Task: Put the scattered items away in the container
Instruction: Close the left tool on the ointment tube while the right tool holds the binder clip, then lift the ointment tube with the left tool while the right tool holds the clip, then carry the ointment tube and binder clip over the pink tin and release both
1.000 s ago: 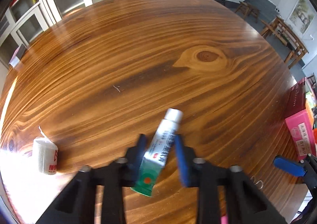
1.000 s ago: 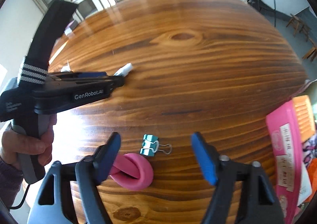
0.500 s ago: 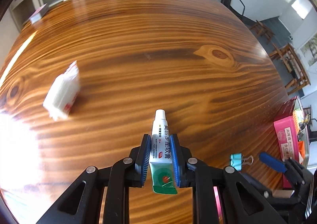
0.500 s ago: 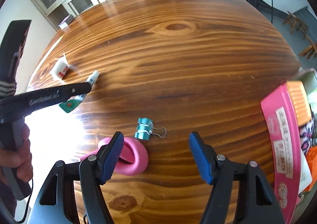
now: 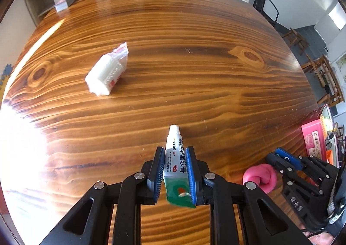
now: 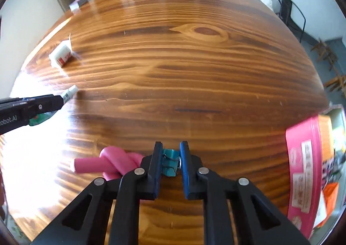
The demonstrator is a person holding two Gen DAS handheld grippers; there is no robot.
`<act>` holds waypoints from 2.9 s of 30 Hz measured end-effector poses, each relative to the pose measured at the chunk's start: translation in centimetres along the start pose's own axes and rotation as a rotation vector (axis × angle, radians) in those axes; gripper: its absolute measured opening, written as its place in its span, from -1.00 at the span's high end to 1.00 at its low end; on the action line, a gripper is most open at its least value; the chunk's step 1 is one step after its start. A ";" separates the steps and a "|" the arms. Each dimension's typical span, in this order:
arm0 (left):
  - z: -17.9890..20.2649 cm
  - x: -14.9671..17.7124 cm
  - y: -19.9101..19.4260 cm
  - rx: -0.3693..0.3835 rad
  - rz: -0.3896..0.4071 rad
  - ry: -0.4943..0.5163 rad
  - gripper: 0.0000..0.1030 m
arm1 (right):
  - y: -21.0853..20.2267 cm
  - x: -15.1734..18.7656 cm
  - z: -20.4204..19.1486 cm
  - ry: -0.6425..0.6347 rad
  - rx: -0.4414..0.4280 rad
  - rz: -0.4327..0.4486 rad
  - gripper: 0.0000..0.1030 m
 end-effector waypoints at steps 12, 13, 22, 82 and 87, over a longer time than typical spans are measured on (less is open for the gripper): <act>2.5 2.3 -6.1 -0.019 0.093 0.017 0.59 | -9.1 1.0 2.0 0.094 -0.118 0.164 0.66; 2.7 2.5 -6.5 -0.022 0.098 0.016 0.59 | -9.7 1.0 2.1 0.090 -0.119 0.172 0.66; 0.8 3.4 -7.0 -0.088 0.103 -0.090 0.58 | -13.5 3.7 3.9 0.067 -0.127 0.210 0.65; 32.2 5.0 -14.6 0.217 0.207 0.287 0.64 | -24.0 11.2 22.0 0.270 -0.047 0.350 0.65; 35.6 4.7 -15.3 0.231 0.226 0.313 0.64 | -24.6 10.9 23.3 0.262 -0.053 0.365 0.65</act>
Point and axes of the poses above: each gripper's, at about its wrist camera, not at the fingertips, and y roughly the way its jaws point, z to its right, x to its underside, the point moved 5 cm from there along y, roughly the way its jaws point, and after that the axes turned 12 degrees about -x, right-handed, at the moved point
